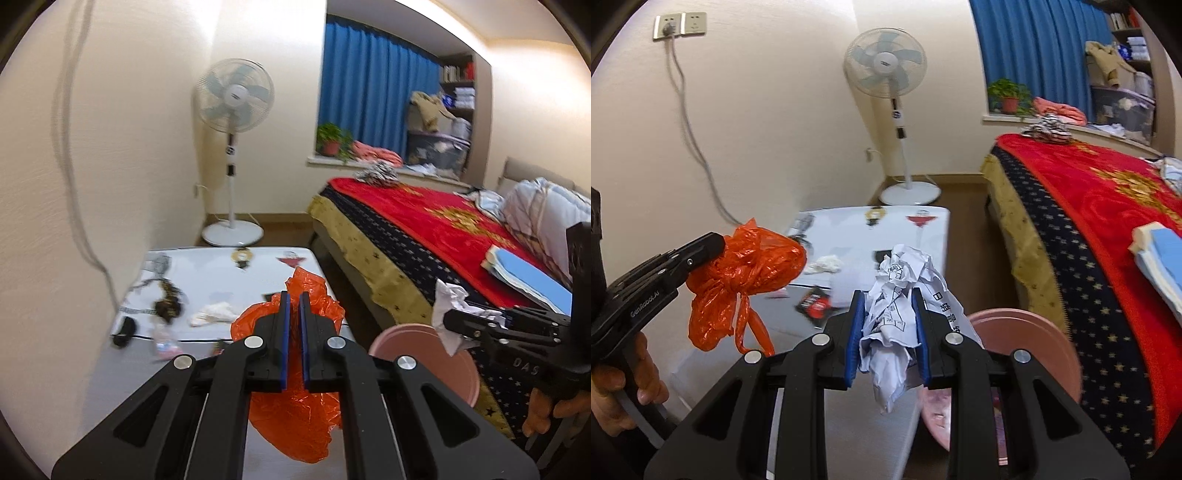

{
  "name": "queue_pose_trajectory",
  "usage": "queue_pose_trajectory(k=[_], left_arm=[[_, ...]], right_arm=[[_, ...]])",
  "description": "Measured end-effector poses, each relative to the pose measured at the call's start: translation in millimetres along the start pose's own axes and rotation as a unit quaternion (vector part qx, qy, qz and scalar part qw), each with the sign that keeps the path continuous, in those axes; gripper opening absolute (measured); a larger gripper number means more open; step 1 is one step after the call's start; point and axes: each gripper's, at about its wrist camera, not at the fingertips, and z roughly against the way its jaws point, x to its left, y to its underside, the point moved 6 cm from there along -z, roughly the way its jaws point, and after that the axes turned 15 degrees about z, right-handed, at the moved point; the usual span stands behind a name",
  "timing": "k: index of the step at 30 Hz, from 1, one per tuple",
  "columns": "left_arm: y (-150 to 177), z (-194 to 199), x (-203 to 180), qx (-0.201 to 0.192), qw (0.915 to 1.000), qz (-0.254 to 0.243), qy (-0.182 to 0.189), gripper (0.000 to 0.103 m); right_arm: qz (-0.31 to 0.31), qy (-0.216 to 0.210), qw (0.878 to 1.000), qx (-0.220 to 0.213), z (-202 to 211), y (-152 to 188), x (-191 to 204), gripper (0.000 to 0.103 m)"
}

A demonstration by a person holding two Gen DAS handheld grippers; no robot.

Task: Collect trash
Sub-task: 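Carry the paper and orange bag over the pink wastebasket with both grippers, then open both grippers to drop the paper and orange bag into the wastebasket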

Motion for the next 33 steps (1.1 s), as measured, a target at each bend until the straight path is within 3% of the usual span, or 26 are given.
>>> queue_pose_trajectory(k=[8, 15, 23, 28, 30, 31, 32, 33], left_arm=[[27.2, -54.8, -76.1, 0.055, 0.9967, -0.016, 0.058, 0.005], [56.6, -108.7, -119.7, 0.107, 0.9895, -0.002, 0.097, 0.005], [91.7, -157.2, -141.7, 0.157, 0.982, -0.007, 0.106, 0.005], [104.7, -172.3, -146.7, 0.168, 0.9806, -0.028, 0.096, 0.006], [108.0, -176.2, -142.7, 0.179, 0.9792, -0.022, 0.093, 0.019], [108.5, -176.3, -140.2, 0.182, 0.9792, -0.02, 0.087, 0.049], [108.3, -178.0, -132.3, 0.179, 0.9822, -0.016, 0.054, 0.073], [106.8, -179.6, -126.5, 0.174, 0.984, -0.009, 0.038, 0.08]], right_arm=[[-0.007, 0.056, 0.998, 0.032, 1.1, 20.8, -60.7, 0.025], [-0.057, 0.065, 0.993, 0.077, -15.6, 50.6, -114.5, 0.025], [-0.067, 0.074, 0.987, 0.128, -39.7, 78.5, -130.8, 0.026], [-0.068, 0.091, 0.983, 0.143, -48.2, 88.4, -137.1, 0.033], [-0.072, 0.101, 0.981, 0.149, -49.8, 91.2, -139.6, 0.051], [-0.076, 0.106, 0.98, 0.147, -49.3, 91.1, -140.9, 0.058], [-0.078, 0.114, 0.98, 0.146, -47.6, 91.4, -142.9, 0.061], [-0.08, 0.119, 0.979, 0.144, -46.5, 90.5, -145.2, 0.07]])
